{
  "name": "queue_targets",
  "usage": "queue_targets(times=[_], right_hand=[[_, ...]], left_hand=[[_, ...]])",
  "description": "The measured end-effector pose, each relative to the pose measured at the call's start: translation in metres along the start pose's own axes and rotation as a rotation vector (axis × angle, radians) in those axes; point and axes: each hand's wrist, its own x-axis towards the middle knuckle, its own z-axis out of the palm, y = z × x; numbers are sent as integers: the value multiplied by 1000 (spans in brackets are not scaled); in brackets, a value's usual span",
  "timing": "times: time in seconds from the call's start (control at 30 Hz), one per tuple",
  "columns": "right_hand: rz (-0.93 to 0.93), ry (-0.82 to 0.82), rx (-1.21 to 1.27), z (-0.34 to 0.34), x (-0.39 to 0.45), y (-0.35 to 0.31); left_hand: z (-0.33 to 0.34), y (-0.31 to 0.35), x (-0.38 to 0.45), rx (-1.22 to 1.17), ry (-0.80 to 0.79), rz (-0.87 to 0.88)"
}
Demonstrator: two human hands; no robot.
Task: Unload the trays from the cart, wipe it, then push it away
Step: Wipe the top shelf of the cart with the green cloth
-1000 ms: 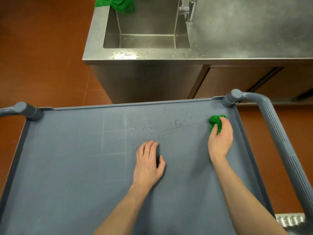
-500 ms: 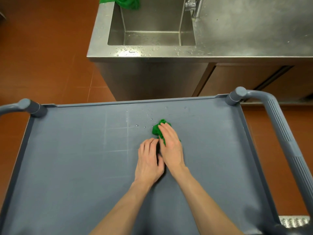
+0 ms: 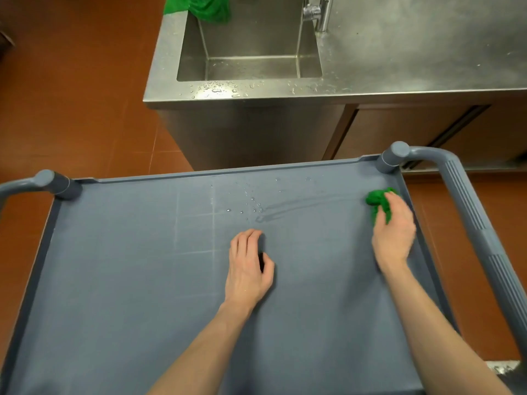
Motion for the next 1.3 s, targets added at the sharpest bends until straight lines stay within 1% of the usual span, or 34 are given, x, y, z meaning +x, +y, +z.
queue_targets(times=[0.13, 0.2, 0.27, 0.4, 0.53, 0.67, 0.77, 0.87, 0.97, 1.03, 1.13, 1.2, 1.3], right_hand=[[44, -15, 3, -8, 7, 8], [87, 4, 30, 2, 3, -7], [86, 1, 66, 18, -7, -29], [-8, -65, 154, 56, -37, -76], [-91, -149, 188, 89, -66, -117], [-201, -298, 219, 114, -93, -152], [-270, -394, 206, 120, -97, -162], [-332, -424, 171, 109, -87, -156], [-276, -365, 118, 91, -64, -134], [-173, -272, 83, 79, -47, -115], [-39, -186, 25, 70, -32, -97], [-22, -153, 12, 76, -34, -99], [36, -94, 44, 93, -48, -117]], left_hand=[[2, -1, 0, 10, 1, 21], [2, -2, 1, 16, -1, 25], [0, -2, 0, 2, 1, 19], [-2, -1, 1, -26, 3, 13], [-1, -3, 4, -51, 0, 17], [-5, -3, 6, -145, 36, 24], [-9, -5, 6, -225, 98, -45], [-18, -14, 7, -196, 95, -10], [-38, -41, 20, -64, 99, -29], [-58, -67, 33, 32, 109, -62], [-86, -105, 56, 190, 85, -36], [-96, -120, 63, 259, 58, -6], [-95, -127, 61, 295, 61, 9]])
